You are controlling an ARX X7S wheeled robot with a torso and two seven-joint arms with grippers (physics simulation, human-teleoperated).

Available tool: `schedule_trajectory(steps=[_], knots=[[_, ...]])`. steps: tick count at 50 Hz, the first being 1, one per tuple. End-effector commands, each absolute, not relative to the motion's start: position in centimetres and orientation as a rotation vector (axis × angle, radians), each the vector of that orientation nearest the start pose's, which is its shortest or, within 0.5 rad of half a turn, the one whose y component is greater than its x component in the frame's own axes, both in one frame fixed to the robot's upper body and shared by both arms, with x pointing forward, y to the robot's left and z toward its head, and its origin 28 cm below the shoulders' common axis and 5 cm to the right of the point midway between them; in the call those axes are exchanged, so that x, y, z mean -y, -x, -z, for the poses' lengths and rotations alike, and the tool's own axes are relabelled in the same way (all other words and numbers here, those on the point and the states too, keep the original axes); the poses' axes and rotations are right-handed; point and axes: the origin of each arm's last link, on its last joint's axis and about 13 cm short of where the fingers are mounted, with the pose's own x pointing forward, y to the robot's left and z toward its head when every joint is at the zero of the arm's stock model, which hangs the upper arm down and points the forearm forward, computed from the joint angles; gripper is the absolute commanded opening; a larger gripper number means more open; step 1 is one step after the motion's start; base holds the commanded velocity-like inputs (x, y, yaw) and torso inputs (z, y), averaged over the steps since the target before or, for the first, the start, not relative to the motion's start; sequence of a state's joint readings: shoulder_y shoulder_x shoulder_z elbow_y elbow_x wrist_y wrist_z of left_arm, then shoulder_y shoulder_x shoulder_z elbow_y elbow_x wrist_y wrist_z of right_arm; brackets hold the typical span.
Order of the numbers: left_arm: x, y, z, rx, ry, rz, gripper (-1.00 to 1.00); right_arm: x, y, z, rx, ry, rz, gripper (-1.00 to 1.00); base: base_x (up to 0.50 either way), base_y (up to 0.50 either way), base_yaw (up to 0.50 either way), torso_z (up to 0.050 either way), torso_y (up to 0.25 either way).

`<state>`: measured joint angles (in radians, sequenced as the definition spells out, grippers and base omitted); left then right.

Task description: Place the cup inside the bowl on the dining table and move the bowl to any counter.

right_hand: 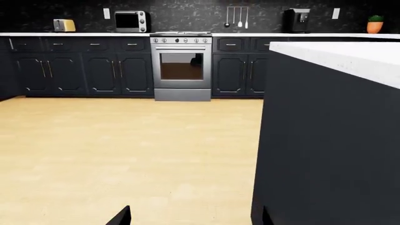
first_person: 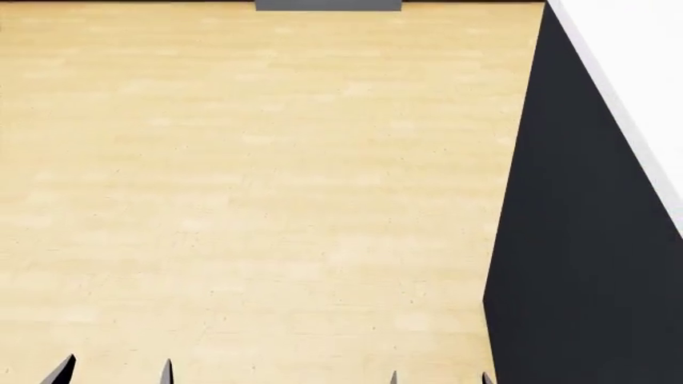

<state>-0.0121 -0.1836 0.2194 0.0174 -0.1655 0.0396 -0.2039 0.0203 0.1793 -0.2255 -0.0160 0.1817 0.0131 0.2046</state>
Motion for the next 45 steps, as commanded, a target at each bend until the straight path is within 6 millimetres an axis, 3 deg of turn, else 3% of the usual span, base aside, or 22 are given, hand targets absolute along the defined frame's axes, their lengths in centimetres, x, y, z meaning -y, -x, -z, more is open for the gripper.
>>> schedule_trajectory(steps=[1, 45], knots=[[-20.31, -21.0, -1.79, 0.031, -0.009, 0.017, 1.0, 9.35, -21.03, -1.53, -0.018, 0.005, -0.021, 1.0, -0.5, 0.0, 0.0, 0.0, 0.0], [-20.33, -20.94, -1.76, 0.031, -0.01, 0.02, 1.0, 9.36, -21.0, -1.52, -0.019, 0.004, -0.02, 1.0, -0.5, 0.0, 0.0, 0.0, 0.0]])
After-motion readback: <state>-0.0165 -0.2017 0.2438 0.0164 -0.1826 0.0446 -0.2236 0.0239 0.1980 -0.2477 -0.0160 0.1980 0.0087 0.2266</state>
